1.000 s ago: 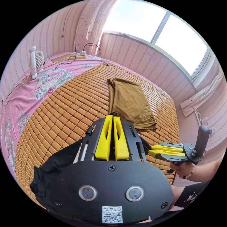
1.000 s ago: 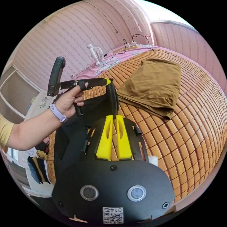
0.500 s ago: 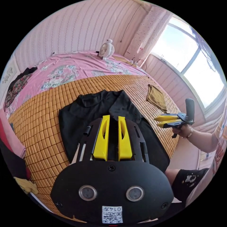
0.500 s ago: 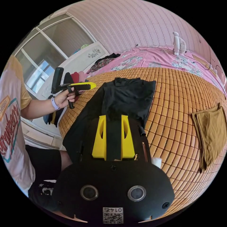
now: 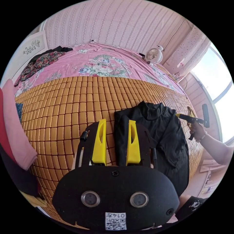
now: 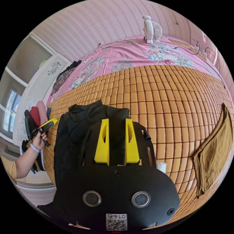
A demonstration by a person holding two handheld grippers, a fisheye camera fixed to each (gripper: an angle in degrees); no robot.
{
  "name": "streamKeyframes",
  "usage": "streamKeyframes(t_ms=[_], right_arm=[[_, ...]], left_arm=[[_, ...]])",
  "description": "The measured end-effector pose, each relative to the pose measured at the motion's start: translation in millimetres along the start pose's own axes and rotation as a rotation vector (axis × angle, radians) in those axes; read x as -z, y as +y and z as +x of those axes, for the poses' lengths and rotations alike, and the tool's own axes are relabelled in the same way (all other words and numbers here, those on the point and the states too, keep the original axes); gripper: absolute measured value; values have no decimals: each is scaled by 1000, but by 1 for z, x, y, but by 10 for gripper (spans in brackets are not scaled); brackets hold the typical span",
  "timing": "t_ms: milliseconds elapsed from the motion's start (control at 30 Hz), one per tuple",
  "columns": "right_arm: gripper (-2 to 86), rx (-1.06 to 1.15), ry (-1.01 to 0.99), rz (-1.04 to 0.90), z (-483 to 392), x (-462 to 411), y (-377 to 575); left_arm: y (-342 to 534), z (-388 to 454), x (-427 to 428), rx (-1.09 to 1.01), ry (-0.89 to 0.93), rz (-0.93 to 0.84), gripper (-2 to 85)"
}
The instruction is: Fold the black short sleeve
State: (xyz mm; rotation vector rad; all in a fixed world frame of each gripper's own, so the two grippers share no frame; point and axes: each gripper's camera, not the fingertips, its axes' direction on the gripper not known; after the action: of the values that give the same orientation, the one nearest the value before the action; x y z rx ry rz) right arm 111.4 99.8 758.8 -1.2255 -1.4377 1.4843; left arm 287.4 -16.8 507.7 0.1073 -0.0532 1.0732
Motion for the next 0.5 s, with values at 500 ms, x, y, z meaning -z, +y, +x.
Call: streamKeyframes(t_ms=[500], right_arm=[[8, 107, 35, 52, -10, 10, -83]], left_arm=[[-78, -25, 8, -8, 44, -18, -10]])
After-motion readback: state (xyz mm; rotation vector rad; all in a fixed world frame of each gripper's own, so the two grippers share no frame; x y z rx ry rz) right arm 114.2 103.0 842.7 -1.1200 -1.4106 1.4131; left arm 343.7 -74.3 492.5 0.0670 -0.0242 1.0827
